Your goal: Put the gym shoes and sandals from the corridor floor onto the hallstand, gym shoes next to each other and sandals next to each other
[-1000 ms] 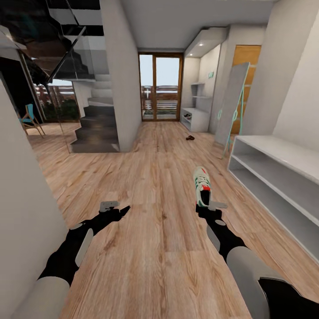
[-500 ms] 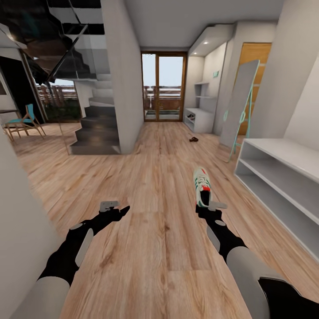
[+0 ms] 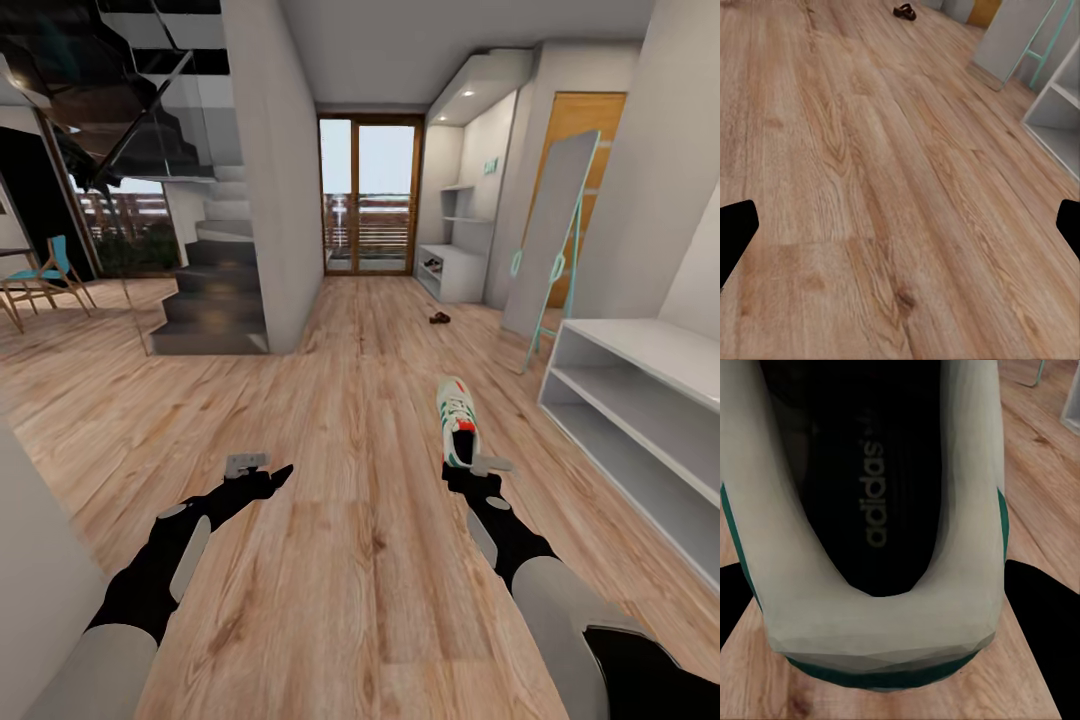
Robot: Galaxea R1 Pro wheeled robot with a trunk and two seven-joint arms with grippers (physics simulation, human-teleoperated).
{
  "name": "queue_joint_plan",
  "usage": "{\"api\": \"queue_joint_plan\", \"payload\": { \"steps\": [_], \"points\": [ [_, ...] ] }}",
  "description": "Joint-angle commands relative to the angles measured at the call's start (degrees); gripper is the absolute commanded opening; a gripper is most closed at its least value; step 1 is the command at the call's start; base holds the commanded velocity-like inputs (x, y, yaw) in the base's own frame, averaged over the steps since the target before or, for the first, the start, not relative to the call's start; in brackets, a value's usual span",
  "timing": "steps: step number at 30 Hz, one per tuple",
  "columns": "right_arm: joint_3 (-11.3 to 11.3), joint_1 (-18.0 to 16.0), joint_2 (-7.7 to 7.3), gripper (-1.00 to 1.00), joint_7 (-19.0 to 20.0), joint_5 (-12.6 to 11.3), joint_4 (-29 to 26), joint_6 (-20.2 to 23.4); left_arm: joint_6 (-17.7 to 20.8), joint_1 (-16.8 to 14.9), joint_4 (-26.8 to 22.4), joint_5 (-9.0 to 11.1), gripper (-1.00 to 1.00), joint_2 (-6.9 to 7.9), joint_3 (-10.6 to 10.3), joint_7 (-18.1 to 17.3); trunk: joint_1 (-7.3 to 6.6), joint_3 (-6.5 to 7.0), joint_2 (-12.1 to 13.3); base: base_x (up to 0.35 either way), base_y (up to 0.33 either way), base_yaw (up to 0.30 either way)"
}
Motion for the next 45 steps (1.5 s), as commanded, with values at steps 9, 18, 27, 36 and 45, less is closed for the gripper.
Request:
{"api": "queue_joint_plan", "payload": {
  "steps": [9, 18, 27, 36, 45],
  "points": [
    [-0.1, 0.0, -0.03, -1.00, 0.0, 0.2, -0.1, -0.2, 0.5, 0.0, 0.0, 0.6, 1.00, 0.06, 0.2, -0.2, 0.02, -0.06, 0.0, 0.316, 0.000, 0.000],
    [0.1, 0.0, 0.04, -1.00, 0.2, 0.1, -0.3, 0.3, 0.5, 0.0, 0.0, 0.6, 1.00, -0.14, 0.1, -0.3, 0.02, -0.06, 0.0, 0.327, 0.000, 0.000],
    [0.1, 0.0, 0.16, -1.00, 0.0, 0.2, -0.5, 0.4, 0.5, 0.0, 0.1, 0.5, 1.00, -1.73, 0.1, -0.2, 0.02, -0.06, 0.0, 0.341, 0.000, 0.000],
    [0.1, 0.0, 0.16, -1.00, 0.0, 0.2, -0.5, 0.4, 0.5, 0.0, 0.1, 0.5, 1.00, -1.77, 0.2, -0.2, 0.02, 0.28, 0.0, 0.344, 0.000, 0.000],
    [0.0, 0.0, 0.14, -1.00, 0.0, 0.2, -0.5, 0.4, 0.5, 0.0, 0.1, 0.5, 1.00, -1.77, 0.1, -0.2, 0.02, 0.36, 0.0, 0.344, 0.000, 0.000]
  ]
}}
